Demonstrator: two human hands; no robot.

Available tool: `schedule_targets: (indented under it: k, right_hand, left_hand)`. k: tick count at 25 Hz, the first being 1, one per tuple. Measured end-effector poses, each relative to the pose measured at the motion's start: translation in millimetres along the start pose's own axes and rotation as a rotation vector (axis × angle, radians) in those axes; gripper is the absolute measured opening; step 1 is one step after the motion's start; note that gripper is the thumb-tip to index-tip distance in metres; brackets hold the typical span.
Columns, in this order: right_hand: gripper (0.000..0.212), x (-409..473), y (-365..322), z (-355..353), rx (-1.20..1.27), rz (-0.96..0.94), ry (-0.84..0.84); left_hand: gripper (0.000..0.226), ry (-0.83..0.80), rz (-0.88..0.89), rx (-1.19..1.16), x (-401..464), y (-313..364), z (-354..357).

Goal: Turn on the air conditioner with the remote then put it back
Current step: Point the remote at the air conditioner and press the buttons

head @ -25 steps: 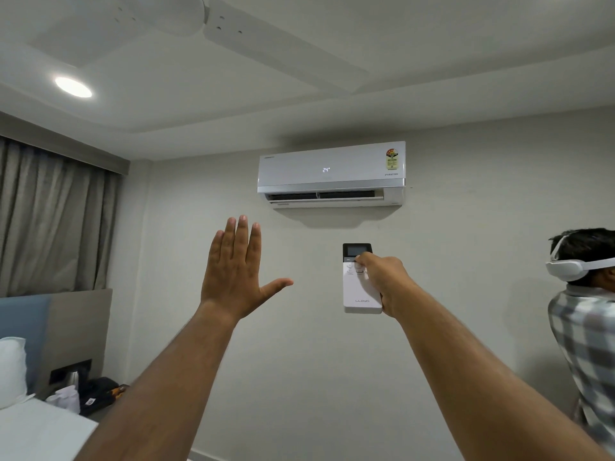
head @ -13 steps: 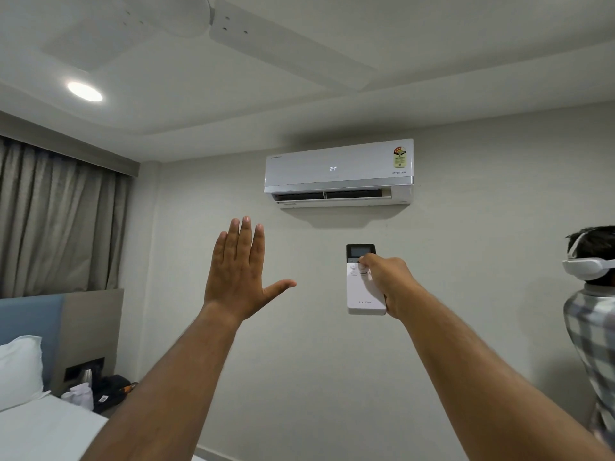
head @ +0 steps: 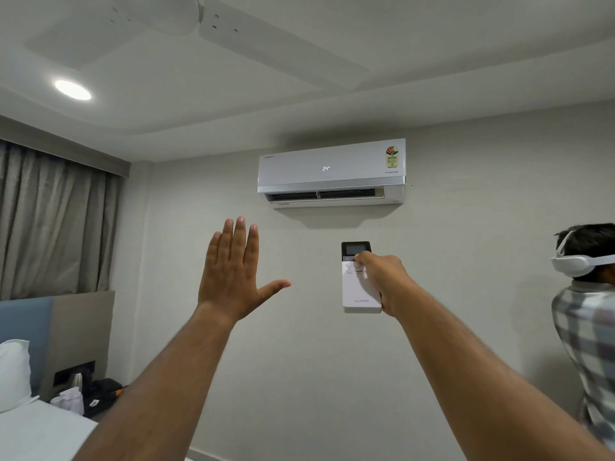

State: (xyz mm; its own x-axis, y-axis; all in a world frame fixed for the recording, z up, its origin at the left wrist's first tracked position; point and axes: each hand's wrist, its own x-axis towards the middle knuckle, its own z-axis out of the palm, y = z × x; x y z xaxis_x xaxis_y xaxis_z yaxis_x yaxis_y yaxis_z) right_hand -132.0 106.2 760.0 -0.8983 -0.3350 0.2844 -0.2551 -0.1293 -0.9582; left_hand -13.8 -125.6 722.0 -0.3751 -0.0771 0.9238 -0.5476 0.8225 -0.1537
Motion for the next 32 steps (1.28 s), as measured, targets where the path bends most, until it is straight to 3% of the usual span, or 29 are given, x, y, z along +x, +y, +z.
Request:
schedule_targets:
  k: [10,20,22,26,32]
  right_hand:
    - [0.011,-1,1,1,0.009,-0.006,-0.005]
    - [0.014,4,14,0,0.023,-0.017,0.011]
    - [0.016,5,21,2,0.053,-0.028,-0.005]
    - [0.018,2,59,15,0.032,-0.015,-0.034]
    - [0.02,-4,126,30,0.009,0.09,0.055]
  left_hand:
    - [0.117,-0.022,-0.023,-0.033,-2,1,4]
    - [0.114,-0.156,-0.257,-0.437,-5,13,17]
    - [0.098,-0.265,-0.381,-0.663,-3,22,17]
    - [0.041,-0.367,-0.648,-1.173,-21,55,18]
    - [0.012,-0.625,-0.77,-1.376,-65,89,37]
